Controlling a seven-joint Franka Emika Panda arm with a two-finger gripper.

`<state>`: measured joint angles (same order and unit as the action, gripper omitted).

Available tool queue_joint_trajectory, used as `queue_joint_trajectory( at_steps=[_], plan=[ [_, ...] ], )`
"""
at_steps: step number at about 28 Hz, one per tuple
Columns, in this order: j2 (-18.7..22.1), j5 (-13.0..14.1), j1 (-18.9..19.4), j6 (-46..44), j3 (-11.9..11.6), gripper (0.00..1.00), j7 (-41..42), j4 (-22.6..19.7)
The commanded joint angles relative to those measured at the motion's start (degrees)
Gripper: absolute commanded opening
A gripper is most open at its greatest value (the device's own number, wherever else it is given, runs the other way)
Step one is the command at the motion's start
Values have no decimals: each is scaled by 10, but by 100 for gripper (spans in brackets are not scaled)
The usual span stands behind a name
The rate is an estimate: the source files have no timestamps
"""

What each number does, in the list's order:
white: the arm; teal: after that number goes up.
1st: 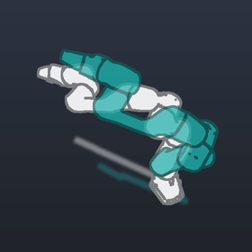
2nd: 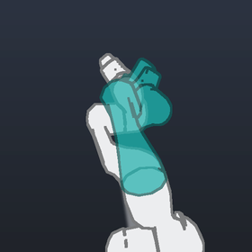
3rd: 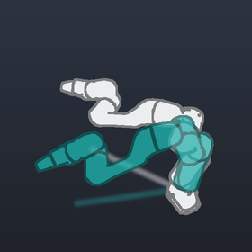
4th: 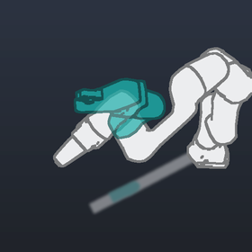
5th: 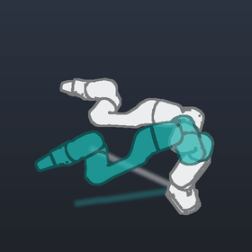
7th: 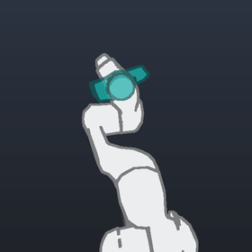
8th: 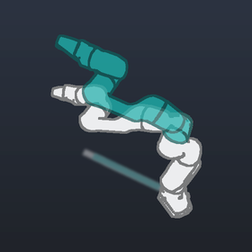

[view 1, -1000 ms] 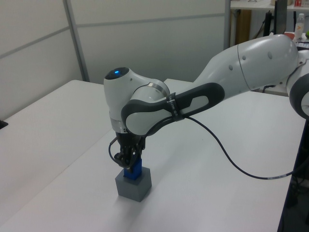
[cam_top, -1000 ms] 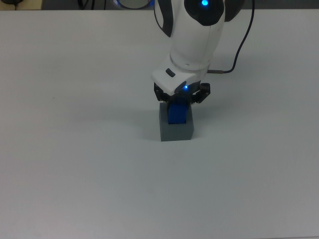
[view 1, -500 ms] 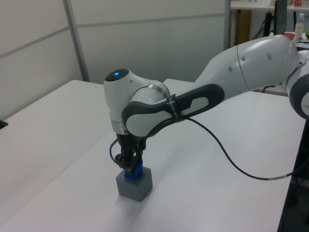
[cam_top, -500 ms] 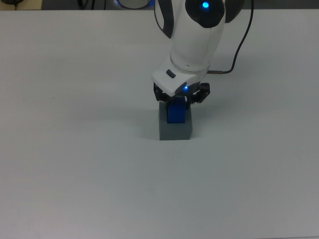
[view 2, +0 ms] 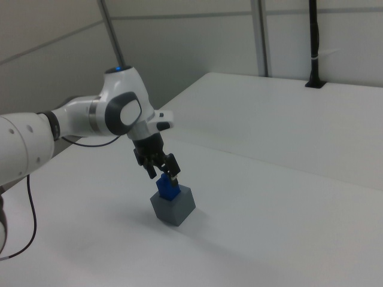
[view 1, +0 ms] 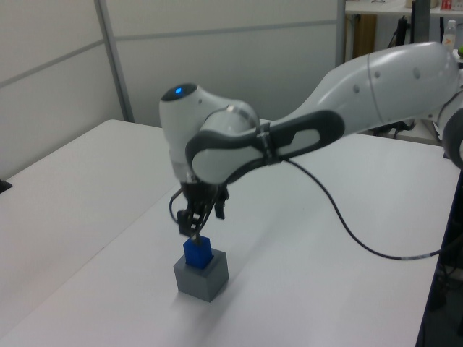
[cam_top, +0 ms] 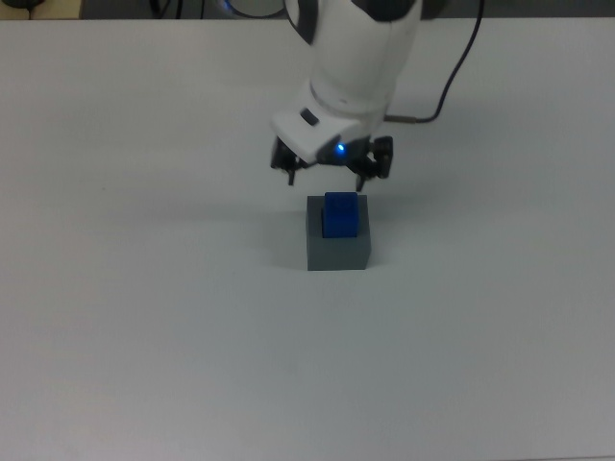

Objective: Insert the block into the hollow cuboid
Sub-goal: 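Open the gripper and raise it away from the block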

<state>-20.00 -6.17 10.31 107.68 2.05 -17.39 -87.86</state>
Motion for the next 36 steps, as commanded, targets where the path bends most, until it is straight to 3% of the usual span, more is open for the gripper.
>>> queue_joint_trajectory(
  at_steps=[1,12,18,25,36],
  plan=[
    [61,-5,-23,-52,-8,100,10,-14],
    [137,-2,-99,-144,-8,100,33,-16],
    [150,3,-126,-158,-9,100,72,-15],
    [170,34,-152,-184,-9,100,121,-15],
    [167,32,-162,-170,-9,100,126,-9]
  ],
)
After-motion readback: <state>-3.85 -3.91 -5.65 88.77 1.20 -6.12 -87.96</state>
